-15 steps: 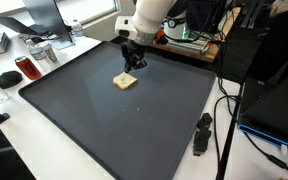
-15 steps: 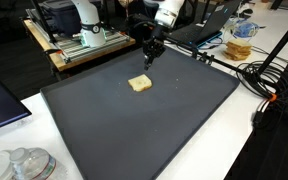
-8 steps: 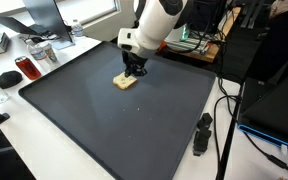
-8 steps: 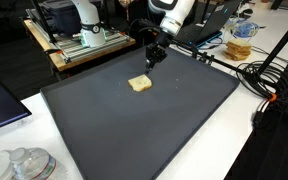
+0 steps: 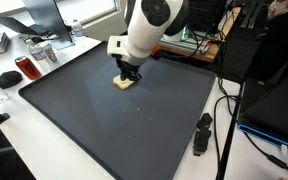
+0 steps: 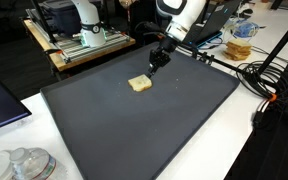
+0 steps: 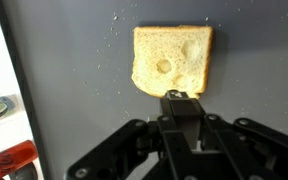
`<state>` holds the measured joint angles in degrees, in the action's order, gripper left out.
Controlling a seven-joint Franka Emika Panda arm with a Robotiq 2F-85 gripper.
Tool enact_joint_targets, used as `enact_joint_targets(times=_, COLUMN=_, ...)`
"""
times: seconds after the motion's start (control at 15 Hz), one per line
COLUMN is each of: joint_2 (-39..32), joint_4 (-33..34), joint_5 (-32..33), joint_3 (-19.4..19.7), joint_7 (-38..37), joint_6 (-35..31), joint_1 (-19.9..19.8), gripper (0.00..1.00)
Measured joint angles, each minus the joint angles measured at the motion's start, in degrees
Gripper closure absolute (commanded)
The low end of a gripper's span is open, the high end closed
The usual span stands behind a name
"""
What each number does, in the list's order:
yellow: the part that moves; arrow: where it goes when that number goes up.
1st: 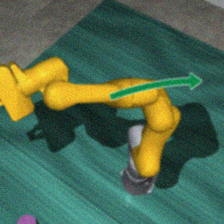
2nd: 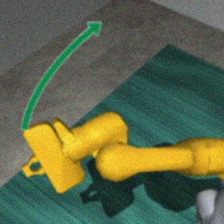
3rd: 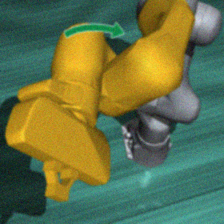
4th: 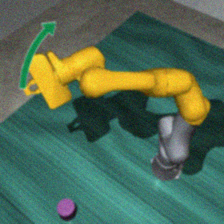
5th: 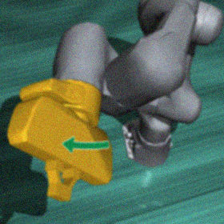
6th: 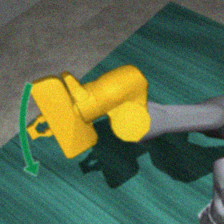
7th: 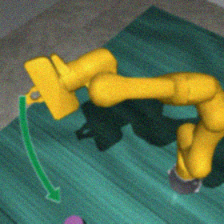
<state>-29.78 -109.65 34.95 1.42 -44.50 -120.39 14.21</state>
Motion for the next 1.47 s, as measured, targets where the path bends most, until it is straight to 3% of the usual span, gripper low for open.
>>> enact_joint_targets(times=0.73, joint_2=-8.80, joint_4=18.79, joint_5=-15.52, joint_3=0.15, joint_7=23.11, joint_6=12.05, joint_1=-4.48, gripper=0.95)
enact_joint_targets(times=1.47, joint_2=-17.99, joint_4=34.03, joint_5=-29.07, joint_3=-0.44, joint_7=42.76, joint_6=22.31, joint_1=-14.19, gripper=0.95)
